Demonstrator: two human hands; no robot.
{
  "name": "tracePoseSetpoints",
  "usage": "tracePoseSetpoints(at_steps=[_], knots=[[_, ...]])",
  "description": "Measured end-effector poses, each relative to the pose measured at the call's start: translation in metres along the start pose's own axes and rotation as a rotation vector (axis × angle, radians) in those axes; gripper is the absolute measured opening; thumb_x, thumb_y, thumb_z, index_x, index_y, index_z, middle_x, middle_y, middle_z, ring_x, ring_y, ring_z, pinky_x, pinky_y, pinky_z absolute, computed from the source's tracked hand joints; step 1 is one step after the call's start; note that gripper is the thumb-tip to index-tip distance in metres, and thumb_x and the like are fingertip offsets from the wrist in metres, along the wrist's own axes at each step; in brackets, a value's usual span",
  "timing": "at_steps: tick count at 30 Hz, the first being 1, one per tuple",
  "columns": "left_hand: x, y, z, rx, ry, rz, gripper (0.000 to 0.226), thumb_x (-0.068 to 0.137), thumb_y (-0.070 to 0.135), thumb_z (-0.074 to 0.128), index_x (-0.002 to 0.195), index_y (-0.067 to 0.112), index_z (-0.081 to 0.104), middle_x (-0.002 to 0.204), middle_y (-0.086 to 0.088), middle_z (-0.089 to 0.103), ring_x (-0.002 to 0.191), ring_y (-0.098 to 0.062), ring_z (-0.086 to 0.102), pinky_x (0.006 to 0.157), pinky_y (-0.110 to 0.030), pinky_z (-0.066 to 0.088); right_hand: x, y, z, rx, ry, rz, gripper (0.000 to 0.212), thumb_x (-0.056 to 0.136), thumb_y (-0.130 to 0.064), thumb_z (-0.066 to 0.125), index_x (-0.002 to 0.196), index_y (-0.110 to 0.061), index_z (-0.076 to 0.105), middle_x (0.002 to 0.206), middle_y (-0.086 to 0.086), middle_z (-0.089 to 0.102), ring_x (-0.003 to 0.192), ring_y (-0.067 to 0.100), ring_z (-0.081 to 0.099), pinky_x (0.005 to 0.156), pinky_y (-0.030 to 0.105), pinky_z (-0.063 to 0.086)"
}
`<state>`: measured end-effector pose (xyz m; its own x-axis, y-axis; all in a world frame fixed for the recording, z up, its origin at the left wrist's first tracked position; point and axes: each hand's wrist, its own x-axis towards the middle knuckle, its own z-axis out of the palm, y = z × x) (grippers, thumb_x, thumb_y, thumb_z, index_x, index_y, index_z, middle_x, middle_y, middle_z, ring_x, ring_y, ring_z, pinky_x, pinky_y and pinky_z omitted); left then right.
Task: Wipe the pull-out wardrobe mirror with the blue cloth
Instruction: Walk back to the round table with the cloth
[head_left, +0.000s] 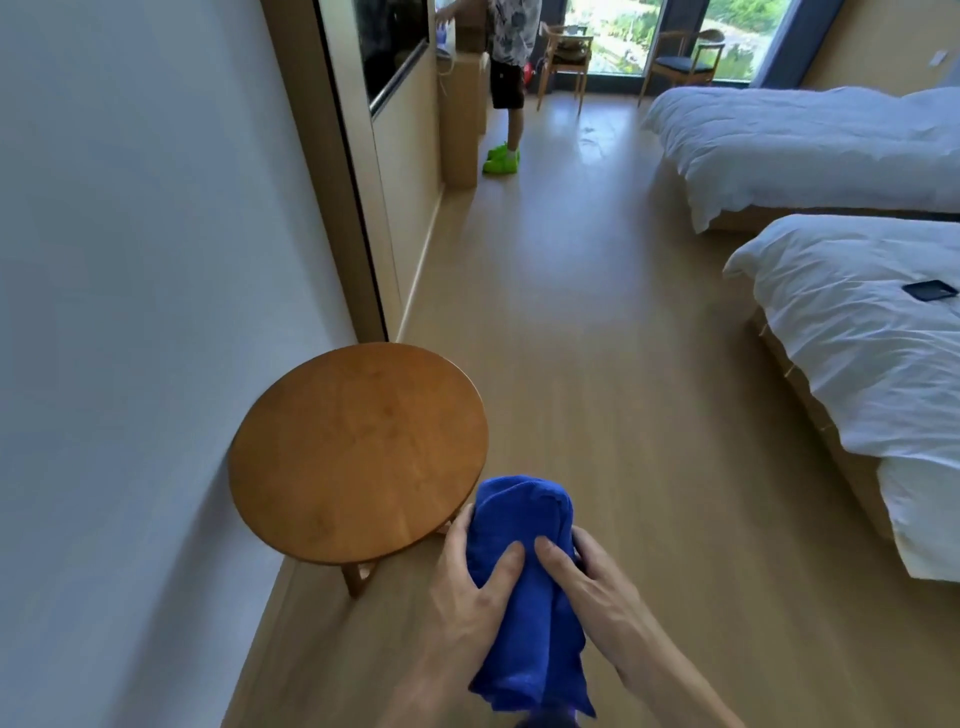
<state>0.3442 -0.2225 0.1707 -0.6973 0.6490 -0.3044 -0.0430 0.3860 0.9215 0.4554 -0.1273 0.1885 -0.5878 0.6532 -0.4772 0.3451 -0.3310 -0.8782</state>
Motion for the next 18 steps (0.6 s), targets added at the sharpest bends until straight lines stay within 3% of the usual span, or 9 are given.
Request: tracePoseSetpoints(at_steps=[5, 8, 10, 14, 16, 18], knots=[[0.045, 0.028, 0.054, -0.021, 0.082, -0.036, 0.069, 0.091, 0.043, 0.069, 0.151, 0.03, 0.038, 0.145, 0.012, 0.051, 0.133, -0.006, 0.048, 0.114, -0.029, 0.039, 0.056, -0.03, -0.058, -0.064, -0.071, 0.005, 0.021, 0.099, -0.036, 0.06, 0.114, -0.023, 0.066, 0.099, -0.005, 0.077, 0.09, 0.01, 0.074, 0.069, 0.019, 0.055], [0.07, 0.034, 0.071, -0.016, 0.113, -0.06, 0.072, 0.089, 0.05, 0.068, 0.151, 0.033, 0.036, 0.146, 0.015, 0.049, 0.134, -0.005, 0.047, 0.114, -0.029, 0.039, 0.088, -0.045, -0.079, -0.075, -0.126, 0.032, 0.023, 0.098, -0.041, 0.06, 0.114, -0.025, 0.067, 0.099, -0.007, 0.077, 0.091, 0.01, 0.074, 0.07, 0.021, 0.055], [0.086, 0.037, 0.078, -0.01, 0.141, -0.081, 0.073, 0.088, 0.053, 0.068, 0.15, 0.036, 0.035, 0.145, 0.018, 0.047, 0.132, -0.001, 0.045, 0.109, -0.019, 0.037, 0.108, -0.053, -0.085, -0.082, -0.165, 0.043, 0.024, 0.098, -0.042, 0.06, 0.114, -0.026, 0.067, 0.101, -0.008, 0.077, 0.093, 0.011, 0.074, 0.075, 0.025, 0.057], [0.123, 0.041, 0.082, -0.04, 0.222, -0.115, 0.068, 0.087, 0.052, 0.069, 0.146, 0.039, 0.037, 0.13, 0.031, 0.048, 0.114, 0.021, 0.048, 0.085, 0.003, 0.036, 0.151, -0.069, -0.084, -0.11, -0.229, 0.057, 0.026, 0.097, -0.043, 0.061, 0.116, -0.027, 0.067, 0.104, -0.007, 0.077, 0.096, 0.012, 0.074, 0.083, 0.032, 0.059], [0.142, 0.041, 0.08, -0.063, 0.263, -0.118, 0.062, 0.087, 0.049, 0.07, 0.139, 0.043, 0.038, 0.12, 0.036, 0.047, 0.104, 0.036, 0.04, 0.08, 0.008, 0.033, 0.172, -0.079, -0.08, -0.139, -0.255, 0.058, 0.026, 0.097, -0.044, 0.061, 0.116, -0.027, 0.067, 0.104, -0.008, 0.077, 0.095, 0.011, 0.074, 0.082, 0.031, 0.059], [0.162, 0.042, 0.075, -0.081, 0.289, -0.13, 0.057, 0.088, 0.049, 0.07, 0.134, 0.047, 0.036, 0.116, 0.038, 0.047, 0.099, 0.041, 0.037, 0.078, 0.009, 0.031, 0.194, -0.09, -0.072, -0.164, -0.277, 0.058, 0.025, 0.097, -0.042, 0.061, 0.115, -0.027, 0.067, 0.104, -0.008, 0.077, 0.096, 0.011, 0.074, 0.082, 0.031, 0.059]])
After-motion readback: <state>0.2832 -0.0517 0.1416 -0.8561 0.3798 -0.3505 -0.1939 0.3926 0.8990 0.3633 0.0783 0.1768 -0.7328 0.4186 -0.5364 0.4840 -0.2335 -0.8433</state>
